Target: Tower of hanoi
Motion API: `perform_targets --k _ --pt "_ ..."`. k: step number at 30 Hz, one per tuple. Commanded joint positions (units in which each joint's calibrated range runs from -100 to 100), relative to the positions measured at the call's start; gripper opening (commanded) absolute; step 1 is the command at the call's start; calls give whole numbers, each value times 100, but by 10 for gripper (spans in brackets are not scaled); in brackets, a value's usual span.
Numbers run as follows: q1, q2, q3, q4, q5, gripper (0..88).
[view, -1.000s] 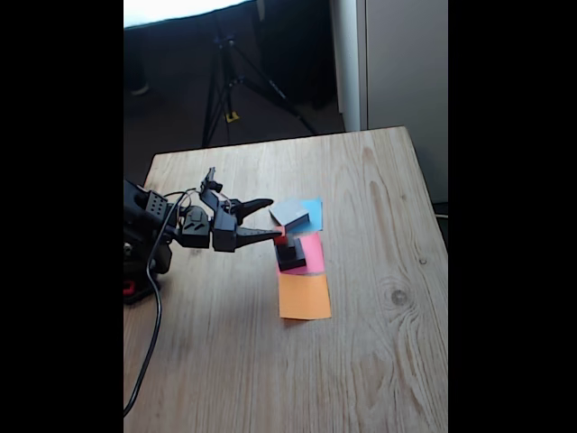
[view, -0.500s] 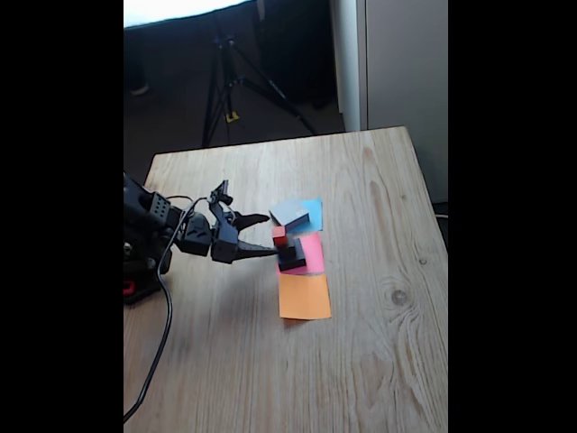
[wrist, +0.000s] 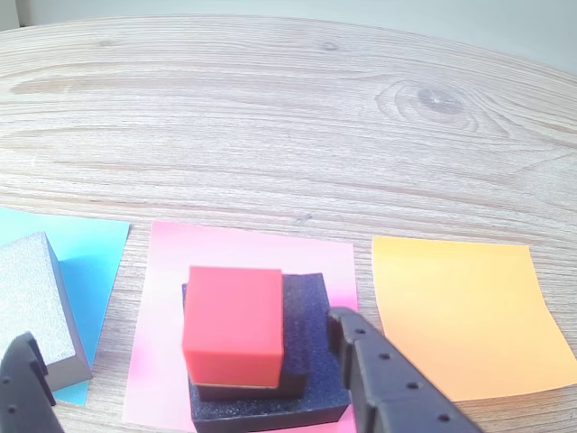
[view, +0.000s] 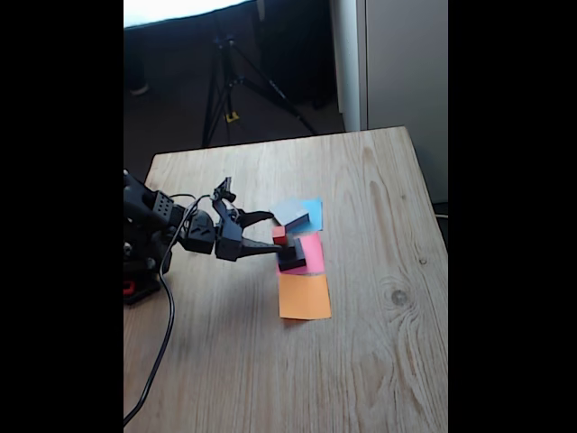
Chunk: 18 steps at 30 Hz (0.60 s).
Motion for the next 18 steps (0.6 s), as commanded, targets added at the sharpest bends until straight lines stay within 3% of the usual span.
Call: perform_targets --k 1,18 --pt "-106 127 -359 -60 52 377" --pt "-290 400 -277 -360 52 361"
